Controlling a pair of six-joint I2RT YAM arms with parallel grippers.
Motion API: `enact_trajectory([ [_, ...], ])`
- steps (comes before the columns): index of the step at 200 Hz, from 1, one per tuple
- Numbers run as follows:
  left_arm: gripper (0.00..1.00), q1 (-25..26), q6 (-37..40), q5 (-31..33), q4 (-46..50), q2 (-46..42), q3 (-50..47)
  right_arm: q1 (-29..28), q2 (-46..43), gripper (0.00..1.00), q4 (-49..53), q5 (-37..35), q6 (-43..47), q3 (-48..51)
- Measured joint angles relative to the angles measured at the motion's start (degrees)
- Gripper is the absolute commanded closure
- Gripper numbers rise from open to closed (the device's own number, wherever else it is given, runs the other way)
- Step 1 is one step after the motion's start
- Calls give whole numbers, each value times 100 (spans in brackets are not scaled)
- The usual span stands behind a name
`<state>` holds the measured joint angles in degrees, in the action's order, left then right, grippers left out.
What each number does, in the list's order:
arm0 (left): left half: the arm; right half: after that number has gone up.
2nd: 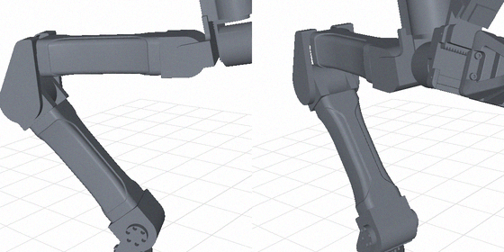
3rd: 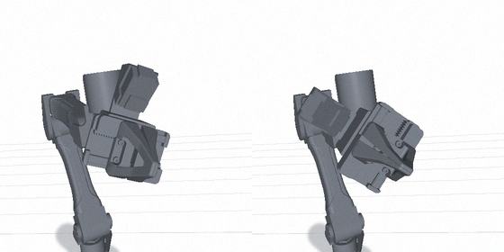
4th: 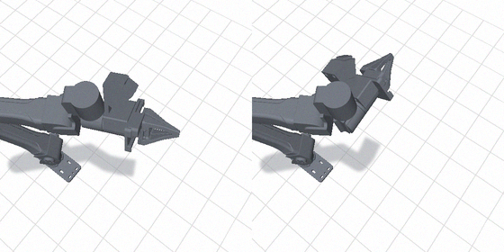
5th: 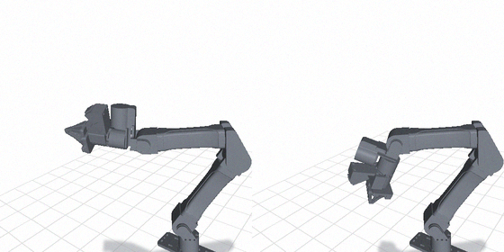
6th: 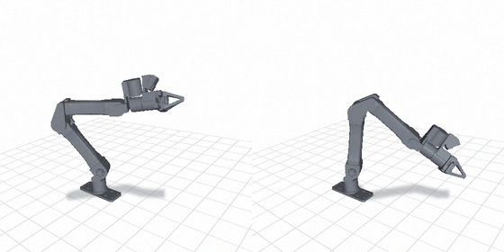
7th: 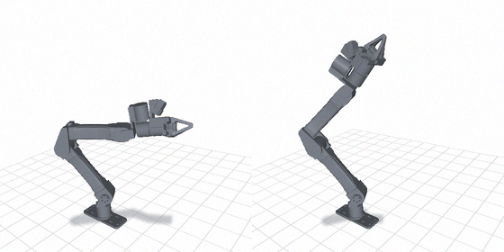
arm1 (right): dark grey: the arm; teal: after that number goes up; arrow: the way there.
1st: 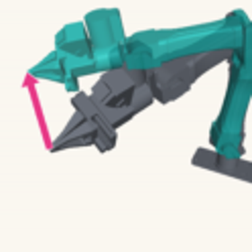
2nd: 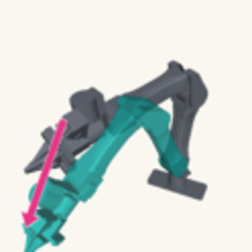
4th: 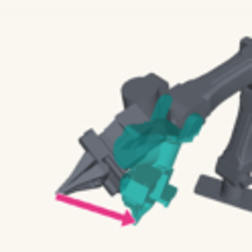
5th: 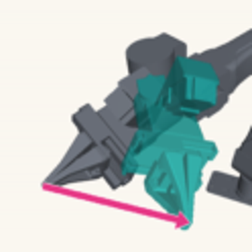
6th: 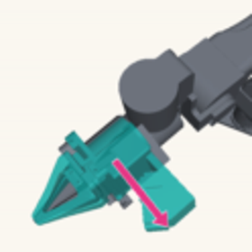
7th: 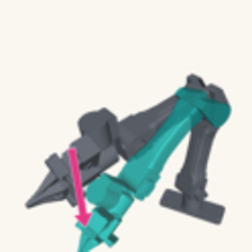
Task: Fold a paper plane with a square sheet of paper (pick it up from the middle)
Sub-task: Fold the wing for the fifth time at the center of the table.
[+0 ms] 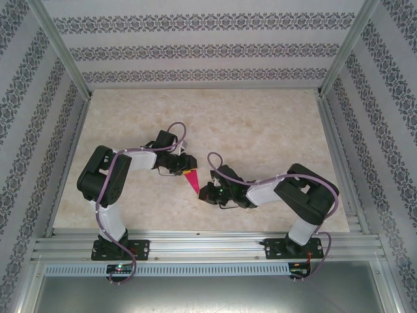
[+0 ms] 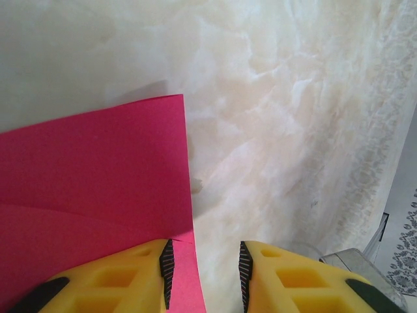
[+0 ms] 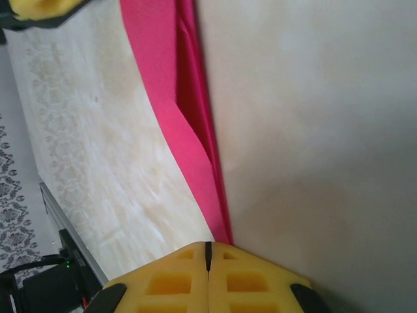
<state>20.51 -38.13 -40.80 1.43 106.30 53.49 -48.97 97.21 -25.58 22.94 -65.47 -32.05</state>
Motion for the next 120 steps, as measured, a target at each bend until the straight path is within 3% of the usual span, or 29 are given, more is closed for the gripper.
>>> enact_trajectory([
  [65, 63, 0, 9, -28, -2, 0, 0, 35, -599, 94, 1377, -203, 278, -542],
  [120, 62, 0, 20, -61, -15, 0, 0, 90, 485, 93, 1154, -101, 280, -1690],
])
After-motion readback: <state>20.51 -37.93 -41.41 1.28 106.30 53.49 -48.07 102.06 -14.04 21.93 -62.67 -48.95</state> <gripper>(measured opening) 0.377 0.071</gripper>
